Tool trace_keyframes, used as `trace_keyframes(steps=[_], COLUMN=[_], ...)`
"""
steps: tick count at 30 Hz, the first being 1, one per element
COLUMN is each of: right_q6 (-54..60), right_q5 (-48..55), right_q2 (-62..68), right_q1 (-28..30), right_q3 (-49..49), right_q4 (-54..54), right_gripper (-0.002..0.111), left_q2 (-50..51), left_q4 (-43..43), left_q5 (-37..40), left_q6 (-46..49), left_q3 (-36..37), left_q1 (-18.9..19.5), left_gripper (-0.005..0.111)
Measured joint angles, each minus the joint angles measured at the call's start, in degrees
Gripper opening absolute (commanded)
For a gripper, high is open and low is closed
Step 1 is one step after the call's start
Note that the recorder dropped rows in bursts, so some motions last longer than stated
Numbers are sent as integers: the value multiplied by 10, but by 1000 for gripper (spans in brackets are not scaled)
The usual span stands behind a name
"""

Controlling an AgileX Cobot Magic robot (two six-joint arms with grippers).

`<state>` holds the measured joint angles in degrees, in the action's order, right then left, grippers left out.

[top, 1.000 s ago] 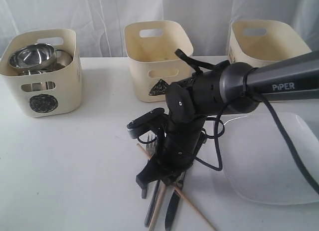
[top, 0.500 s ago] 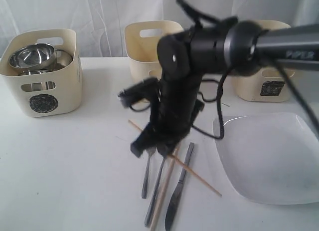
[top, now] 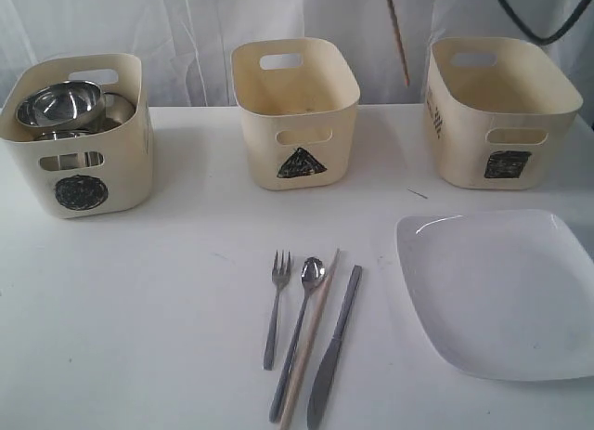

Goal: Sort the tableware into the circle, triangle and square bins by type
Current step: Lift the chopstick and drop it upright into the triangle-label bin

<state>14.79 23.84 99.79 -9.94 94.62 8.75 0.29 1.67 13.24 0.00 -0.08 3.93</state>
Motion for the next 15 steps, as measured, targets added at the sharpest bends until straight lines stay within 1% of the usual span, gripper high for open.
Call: trace_keyframes(steps=[3,5,10,15], right_q6=[0,0,-23,-90], right_q5=[-109,-166,-272,-324], right_q2=[0,8,61,96], right_q1=[43,52,45,27], right_q3=[0,0,0,0], right_q4=[108,153,174,174], right_gripper=[0,0,0,0], left_q2=[0,0,0,0], left_q4=[0,0,0,0], left_q5=[0,0,0,0], left_q6=[0,0,0,0], left_q3=[0,0,0,0], left_q1=[0,0,0,0], left_gripper=[1,1,1,1])
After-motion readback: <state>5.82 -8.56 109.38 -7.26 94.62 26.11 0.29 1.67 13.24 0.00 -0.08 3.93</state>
